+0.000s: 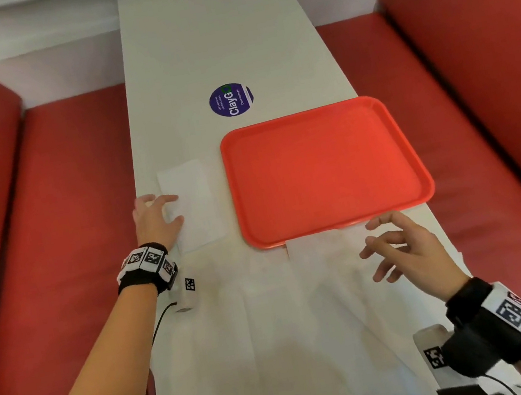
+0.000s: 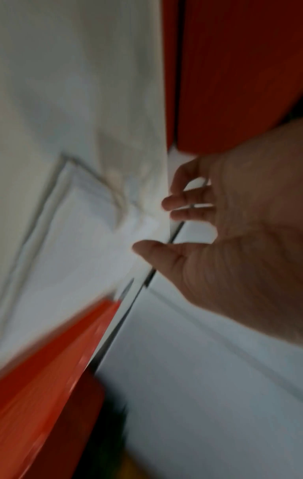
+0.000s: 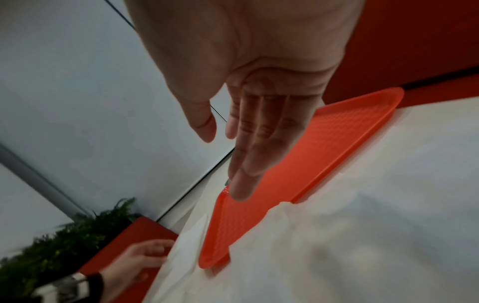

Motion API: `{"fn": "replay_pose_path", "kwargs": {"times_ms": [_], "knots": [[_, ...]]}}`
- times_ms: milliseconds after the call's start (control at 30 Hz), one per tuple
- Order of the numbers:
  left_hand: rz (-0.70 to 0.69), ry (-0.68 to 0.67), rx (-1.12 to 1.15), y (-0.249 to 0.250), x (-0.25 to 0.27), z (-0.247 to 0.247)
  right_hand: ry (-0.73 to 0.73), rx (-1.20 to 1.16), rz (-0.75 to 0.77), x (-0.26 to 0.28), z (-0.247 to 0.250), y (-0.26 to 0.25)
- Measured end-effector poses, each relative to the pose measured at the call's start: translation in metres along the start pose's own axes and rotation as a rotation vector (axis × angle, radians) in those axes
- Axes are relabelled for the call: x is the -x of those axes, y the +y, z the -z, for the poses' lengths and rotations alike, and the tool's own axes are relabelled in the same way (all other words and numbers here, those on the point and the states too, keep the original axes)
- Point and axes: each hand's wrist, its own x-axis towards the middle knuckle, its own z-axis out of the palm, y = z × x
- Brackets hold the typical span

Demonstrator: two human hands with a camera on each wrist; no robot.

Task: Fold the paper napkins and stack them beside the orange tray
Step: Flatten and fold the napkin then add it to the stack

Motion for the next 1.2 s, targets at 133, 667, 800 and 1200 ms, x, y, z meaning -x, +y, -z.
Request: {"fn": "replay_pose_path", "kwargs": {"times_ms": [133,667,800,1200], "knots": [[-0.292,0.016,-0.003,0.042,0.059,-0.024,-0.059,0.252,-0.028,0.008,0.008,0.034],[-0.322,-0.371,-0.069,0.114,0.201,-0.129,-0.276,0.507,-0.065,0.052,-0.005,0.082],[-0.348,-0.437,0.251,0.124,0.203,-0.117,-0.091,0.392,-0.007,0.054,0.008,0.083],[-0.455,-0.467,0.717,0.15,0.203,-0.042,-0.314,-0.096,-0.028,0.044,0.024,0.048]]}}
